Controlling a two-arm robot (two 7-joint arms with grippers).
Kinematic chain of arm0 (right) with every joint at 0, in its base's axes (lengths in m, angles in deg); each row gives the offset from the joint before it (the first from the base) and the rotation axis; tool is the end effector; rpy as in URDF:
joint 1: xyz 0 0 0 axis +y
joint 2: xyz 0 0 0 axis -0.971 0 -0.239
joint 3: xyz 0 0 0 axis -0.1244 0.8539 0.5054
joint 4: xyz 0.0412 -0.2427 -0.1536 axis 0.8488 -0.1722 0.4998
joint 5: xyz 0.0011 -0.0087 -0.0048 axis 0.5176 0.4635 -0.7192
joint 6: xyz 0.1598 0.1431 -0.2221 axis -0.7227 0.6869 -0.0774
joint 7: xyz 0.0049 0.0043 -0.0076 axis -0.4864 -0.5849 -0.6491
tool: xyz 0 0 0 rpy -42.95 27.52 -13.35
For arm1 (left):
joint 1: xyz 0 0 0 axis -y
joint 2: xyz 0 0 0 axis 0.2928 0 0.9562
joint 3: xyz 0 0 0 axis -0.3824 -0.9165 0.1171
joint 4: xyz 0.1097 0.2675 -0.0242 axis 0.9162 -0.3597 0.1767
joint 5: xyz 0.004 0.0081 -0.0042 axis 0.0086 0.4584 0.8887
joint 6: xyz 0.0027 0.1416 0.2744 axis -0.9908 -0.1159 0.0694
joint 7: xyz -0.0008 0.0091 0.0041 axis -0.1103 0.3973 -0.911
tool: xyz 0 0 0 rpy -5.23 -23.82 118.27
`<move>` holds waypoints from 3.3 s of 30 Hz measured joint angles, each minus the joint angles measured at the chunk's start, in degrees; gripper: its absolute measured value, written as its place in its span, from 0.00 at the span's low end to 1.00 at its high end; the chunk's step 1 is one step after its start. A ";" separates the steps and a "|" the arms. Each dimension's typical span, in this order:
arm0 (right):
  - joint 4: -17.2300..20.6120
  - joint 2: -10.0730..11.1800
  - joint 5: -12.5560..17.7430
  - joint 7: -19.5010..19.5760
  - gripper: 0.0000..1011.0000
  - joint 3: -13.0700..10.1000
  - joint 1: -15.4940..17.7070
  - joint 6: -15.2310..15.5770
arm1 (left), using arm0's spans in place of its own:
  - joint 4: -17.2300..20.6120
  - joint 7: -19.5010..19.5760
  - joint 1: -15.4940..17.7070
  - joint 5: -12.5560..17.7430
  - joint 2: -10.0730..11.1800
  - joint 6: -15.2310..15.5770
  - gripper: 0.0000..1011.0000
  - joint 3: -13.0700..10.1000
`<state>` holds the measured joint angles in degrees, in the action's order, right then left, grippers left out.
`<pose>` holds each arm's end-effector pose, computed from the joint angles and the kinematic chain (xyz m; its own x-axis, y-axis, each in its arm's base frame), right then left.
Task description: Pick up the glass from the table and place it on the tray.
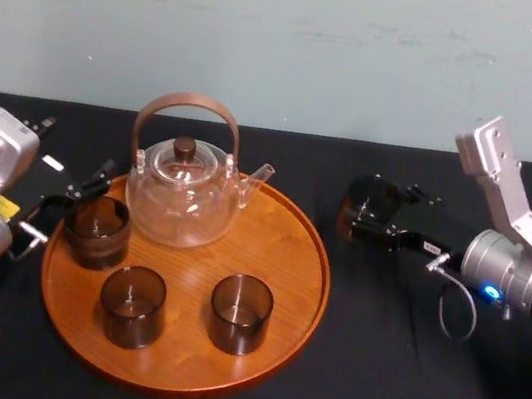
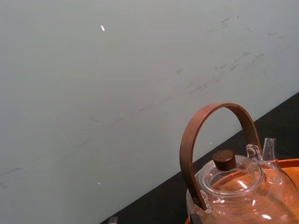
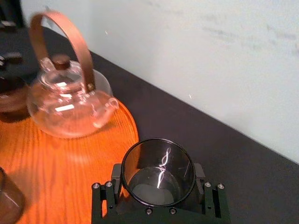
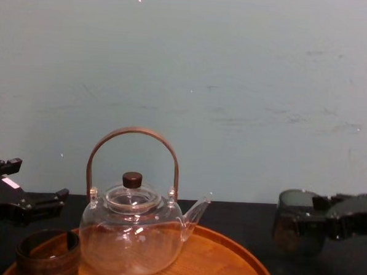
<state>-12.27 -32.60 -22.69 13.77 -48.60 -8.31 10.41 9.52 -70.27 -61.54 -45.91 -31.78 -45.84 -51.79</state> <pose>0.4192 -0.0593 -0.2542 0.6600 -0.7450 0.0969 0.7273 0.6013 -0.3307 0.3581 0.0826 -0.3023 0.2924 0.8802 0.3739 -0.9552 0.2875 0.0703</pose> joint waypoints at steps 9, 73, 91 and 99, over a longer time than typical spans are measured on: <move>4.14 1.36 1.22 -1.82 0.90 1.64 -0.68 -0.90 | 0.00 0.00 0.00 0.00 0.00 0.00 0.99 0.00; -11.97 -5.69 -2.44 -5.19 0.90 11.92 -6.85 -7.84 | 0.00 0.00 0.00 0.00 0.00 0.00 0.99 0.00; -11.81 -5.63 -2.51 -5.06 0.95 11.93 -6.77 -7.70 | 0.00 0.00 0.00 0.00 0.00 0.00 0.99 0.00; -11.81 -5.63 -2.45 -5.09 0.99 11.90 -6.77 -7.67 | 0.00 0.00 0.00 0.00 0.00 0.00 0.99 0.00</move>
<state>-24.09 -38.23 -25.14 8.68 -36.70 -15.07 2.74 9.52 -70.27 -61.54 -45.91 -31.78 -45.84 -51.79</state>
